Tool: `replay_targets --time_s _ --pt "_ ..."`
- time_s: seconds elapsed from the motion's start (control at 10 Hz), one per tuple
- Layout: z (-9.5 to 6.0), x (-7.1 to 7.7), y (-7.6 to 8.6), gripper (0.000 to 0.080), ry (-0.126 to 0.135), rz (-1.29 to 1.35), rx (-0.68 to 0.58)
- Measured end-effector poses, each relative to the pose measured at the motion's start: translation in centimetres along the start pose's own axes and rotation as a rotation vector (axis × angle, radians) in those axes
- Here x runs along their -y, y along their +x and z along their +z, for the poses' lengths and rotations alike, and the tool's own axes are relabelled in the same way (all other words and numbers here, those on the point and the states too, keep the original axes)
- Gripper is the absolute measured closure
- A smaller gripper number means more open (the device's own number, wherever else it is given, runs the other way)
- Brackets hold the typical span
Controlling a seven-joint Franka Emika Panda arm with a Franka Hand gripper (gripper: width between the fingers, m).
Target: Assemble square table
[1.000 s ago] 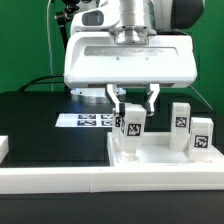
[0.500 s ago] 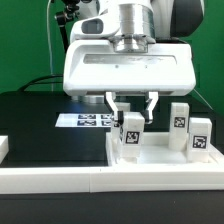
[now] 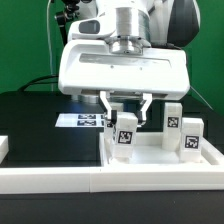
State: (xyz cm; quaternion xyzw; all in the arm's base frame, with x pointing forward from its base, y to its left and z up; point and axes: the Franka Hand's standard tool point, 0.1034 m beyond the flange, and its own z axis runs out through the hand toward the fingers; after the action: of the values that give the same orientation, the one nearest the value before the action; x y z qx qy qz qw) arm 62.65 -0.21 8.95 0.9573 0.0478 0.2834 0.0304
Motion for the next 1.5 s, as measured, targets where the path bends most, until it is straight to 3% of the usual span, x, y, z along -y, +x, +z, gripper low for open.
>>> replay_targets --time_s 0.1,0.3,0.4,0.8,1.0,1.3,1.4,1.5 --pt "0.0 0.0 0.0 0.0509 0.000 0.000 0.001" --pt "0.0 0.0 0.0 0.0228 0.000 0.000 0.001" --pt "0.0 0.0 -0.1 0.0166 0.000 0.000 0.001" --pt "-0.1 -0.2 0.0 0.0151 -0.001 0.002 0.004" --pt "-0.8 -0.4 0.8 0.0151 0.004 0.006 0.004" --pt "-0.6 -0.1 0.5 0.0151 0.016 0.008 0.027" --pt "-0.3 1.1 -0.3 0.0151 0.071 0.029 0.133" --pt "-0.2 1.1 -0.1 0.0151 0.100 0.030 0.200"
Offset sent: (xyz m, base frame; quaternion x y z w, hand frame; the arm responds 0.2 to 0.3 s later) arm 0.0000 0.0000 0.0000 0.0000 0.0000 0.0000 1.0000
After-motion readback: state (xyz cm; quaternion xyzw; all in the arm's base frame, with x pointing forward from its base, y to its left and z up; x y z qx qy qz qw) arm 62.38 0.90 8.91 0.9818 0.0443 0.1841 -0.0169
